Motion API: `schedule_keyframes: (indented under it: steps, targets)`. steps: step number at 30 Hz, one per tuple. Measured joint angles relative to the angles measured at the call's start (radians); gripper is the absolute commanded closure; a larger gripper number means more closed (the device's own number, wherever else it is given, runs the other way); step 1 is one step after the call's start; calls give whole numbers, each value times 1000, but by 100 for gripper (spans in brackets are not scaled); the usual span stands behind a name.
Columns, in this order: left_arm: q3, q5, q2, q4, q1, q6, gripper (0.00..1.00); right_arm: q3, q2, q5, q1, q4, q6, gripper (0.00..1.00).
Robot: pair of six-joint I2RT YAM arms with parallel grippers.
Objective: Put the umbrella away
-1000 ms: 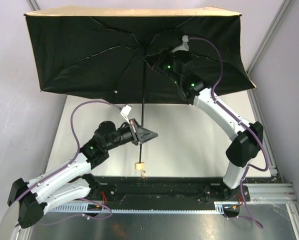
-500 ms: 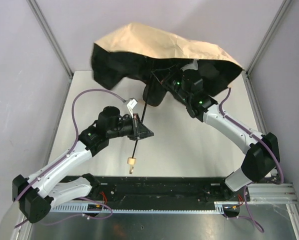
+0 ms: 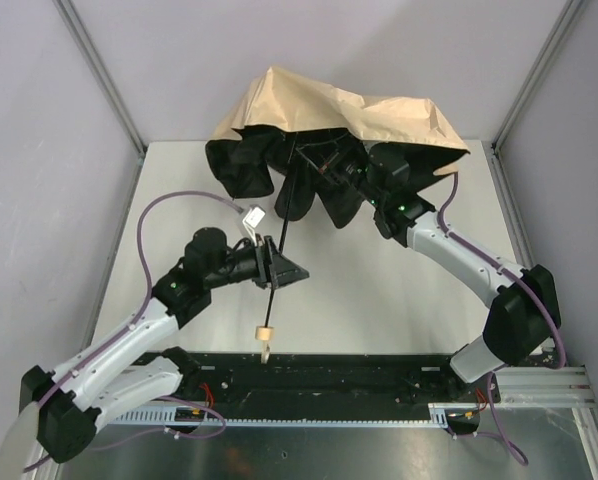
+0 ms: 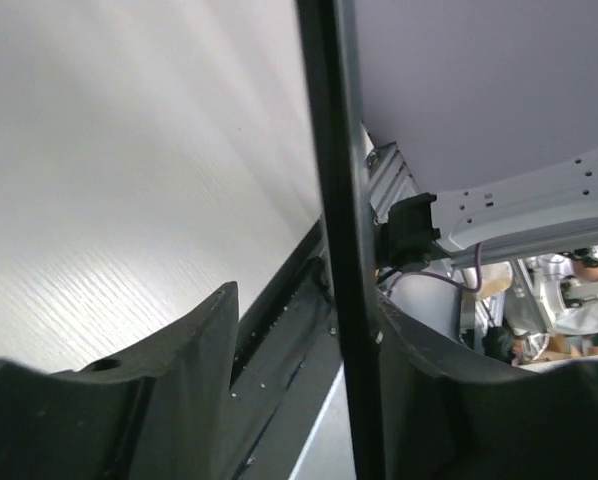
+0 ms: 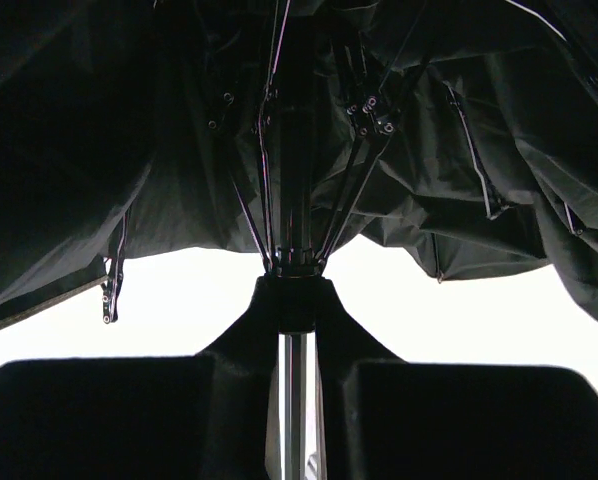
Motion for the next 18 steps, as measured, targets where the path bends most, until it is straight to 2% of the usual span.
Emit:
schedule_keyframes:
  steps: [3,5,8,10,12,16,18]
  targets:
    - [-72,22,-64,16,-5,-23,38,-3,8,-25,-9,2,2,100]
    - [-115,39,-102,25,-19,-34,42,-3,14,-32,-21,6,1,100]
    - [-158,62,-132,36,-48,-54,60,-4,14,-34,-42,11,-8,100]
    - [-183,70,-148,40,-61,-64,85,-4,14,-37,-58,18,-20,100]
    - [-201,70,-163,39,-68,-75,96,-4,15,-44,-74,22,-36,100]
    - [-193,64,-145,26,-35,-78,100,15,28,-78,-97,7,-92,100]
    - [-134,87,-86,-13,-1,-64,100,34,38,-61,-99,-8,-120,100]
